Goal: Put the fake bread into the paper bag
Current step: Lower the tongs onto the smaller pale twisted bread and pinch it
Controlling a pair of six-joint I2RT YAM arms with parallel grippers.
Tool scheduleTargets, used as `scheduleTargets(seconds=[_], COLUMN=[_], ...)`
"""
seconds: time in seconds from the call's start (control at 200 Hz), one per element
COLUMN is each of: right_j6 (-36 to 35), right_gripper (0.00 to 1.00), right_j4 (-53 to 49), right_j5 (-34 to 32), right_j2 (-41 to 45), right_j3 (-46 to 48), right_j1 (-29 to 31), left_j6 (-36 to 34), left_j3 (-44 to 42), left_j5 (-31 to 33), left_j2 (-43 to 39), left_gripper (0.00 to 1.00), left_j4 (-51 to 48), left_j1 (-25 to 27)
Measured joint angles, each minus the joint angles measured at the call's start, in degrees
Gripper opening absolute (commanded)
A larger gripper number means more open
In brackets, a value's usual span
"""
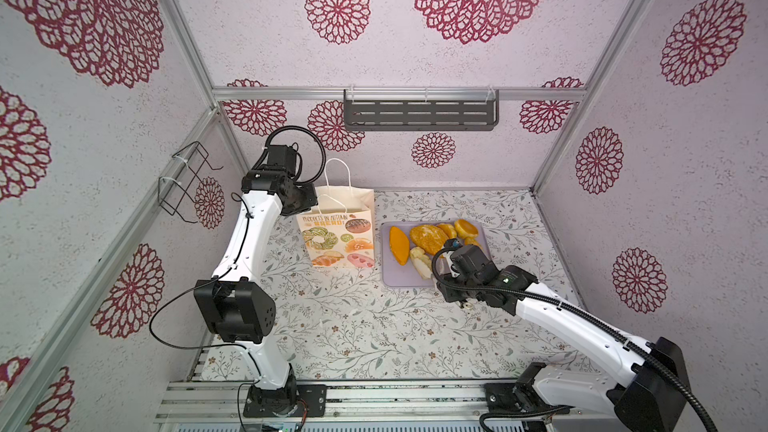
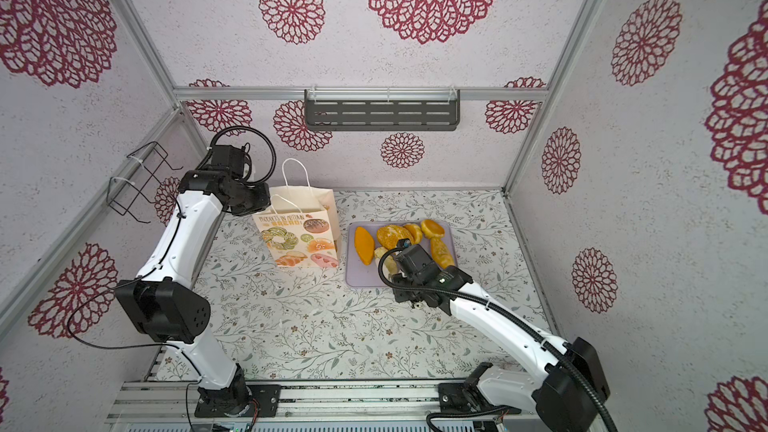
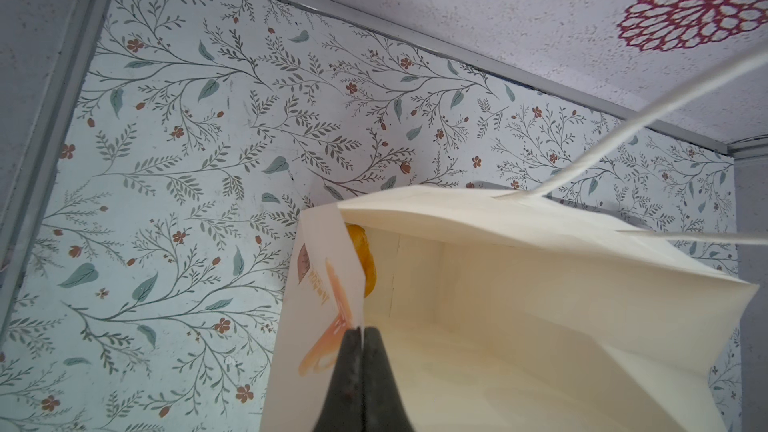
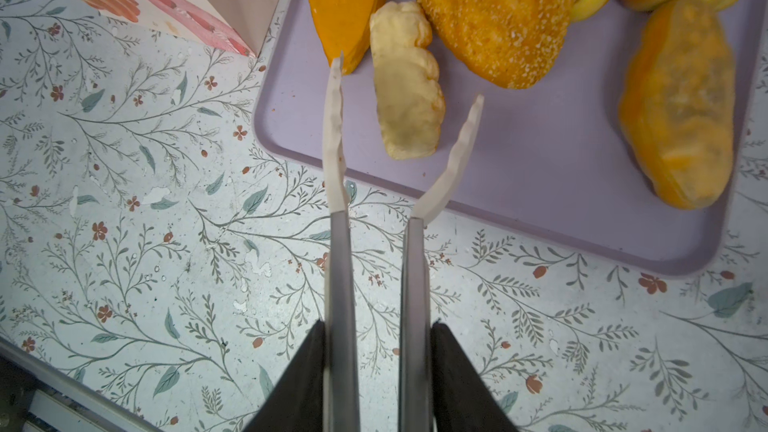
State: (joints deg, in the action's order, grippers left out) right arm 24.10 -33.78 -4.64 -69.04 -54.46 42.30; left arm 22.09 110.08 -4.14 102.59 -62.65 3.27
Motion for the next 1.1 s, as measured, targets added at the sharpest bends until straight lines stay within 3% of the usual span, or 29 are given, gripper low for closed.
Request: scheduleTargets(seconds=[0.746,1.096], right_j6=[0.33,-1.09], right_gripper=[0.39,0.27], right_j4=[2.69,2.71], right_j5=[1.44,0.74], right_j2=[-4.63,-8.44], right_j3=[2.19,0.09], right_j1=[0.0,0.0], left_j6=[0.0,0.0], left_j3=[0.0,0.0], left_j5=[-0.02,-0.04], left_j2=[0.0,0.0], left_gripper=[0.0,0.0], left_j4=[0.0,0.0], left_j1=[0.24,0.24])
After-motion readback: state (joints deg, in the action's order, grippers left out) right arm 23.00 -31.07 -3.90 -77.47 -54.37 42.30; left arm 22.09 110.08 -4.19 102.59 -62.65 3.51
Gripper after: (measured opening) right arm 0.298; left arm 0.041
